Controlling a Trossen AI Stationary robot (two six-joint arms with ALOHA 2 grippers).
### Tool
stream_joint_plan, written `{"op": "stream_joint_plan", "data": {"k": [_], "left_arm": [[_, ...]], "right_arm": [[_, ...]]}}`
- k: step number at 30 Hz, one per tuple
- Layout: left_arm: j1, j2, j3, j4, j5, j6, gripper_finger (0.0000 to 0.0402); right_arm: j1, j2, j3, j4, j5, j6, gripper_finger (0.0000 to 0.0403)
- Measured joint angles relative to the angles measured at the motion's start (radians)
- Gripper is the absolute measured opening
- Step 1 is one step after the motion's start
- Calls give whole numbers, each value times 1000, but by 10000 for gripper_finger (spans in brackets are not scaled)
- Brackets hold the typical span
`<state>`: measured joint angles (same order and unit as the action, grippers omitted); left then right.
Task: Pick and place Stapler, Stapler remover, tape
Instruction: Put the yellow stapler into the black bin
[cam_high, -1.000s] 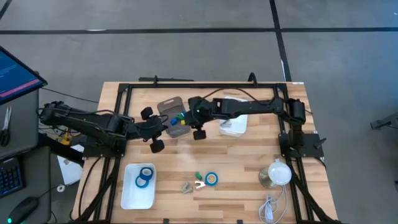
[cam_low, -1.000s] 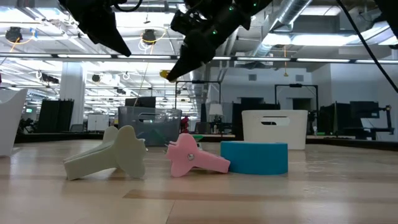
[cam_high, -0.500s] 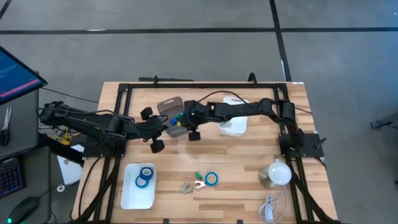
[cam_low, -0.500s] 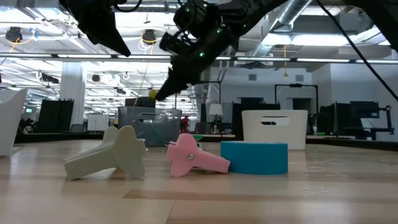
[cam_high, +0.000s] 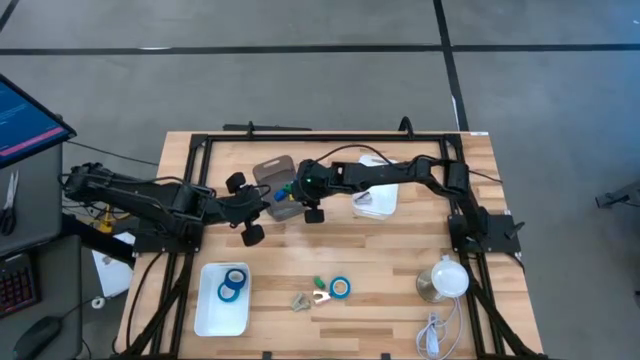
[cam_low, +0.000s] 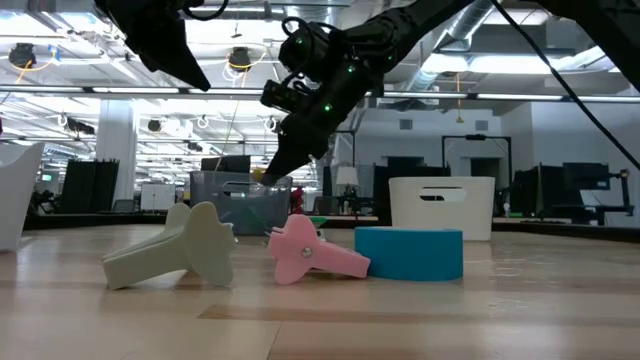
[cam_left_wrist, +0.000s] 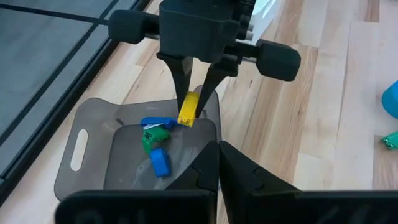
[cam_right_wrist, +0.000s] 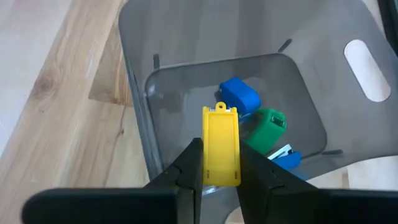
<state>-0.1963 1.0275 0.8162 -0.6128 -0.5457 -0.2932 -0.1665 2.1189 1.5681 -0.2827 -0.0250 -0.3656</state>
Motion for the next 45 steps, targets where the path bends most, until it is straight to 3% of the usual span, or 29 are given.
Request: {"op": "stream_joint_plan", "data": {"k": [8, 19, 26, 37, 41, 45], "left_arm": [[0, 0, 0, 0, 0, 0, 2], [0, 0, 0, 0, 0, 0, 2], [0, 0, 0, 0, 0, 0, 2], [0, 0, 0, 0, 0, 0, 2], [0, 0, 0, 0, 0, 0, 2], [0, 0, 0, 0, 0, 0, 2]], "right_arm": [[0, 0, 0, 1, -1, 0, 66], [0, 0, 0, 18, 5, -9, 166], [0, -5, 0, 28, 8, -22, 191], [50, -5, 0, 31, 338, -165, 179], [62, -5, 0, 39, 329, -161, 200], [76, -5, 0, 39, 310, -152, 245]]}}
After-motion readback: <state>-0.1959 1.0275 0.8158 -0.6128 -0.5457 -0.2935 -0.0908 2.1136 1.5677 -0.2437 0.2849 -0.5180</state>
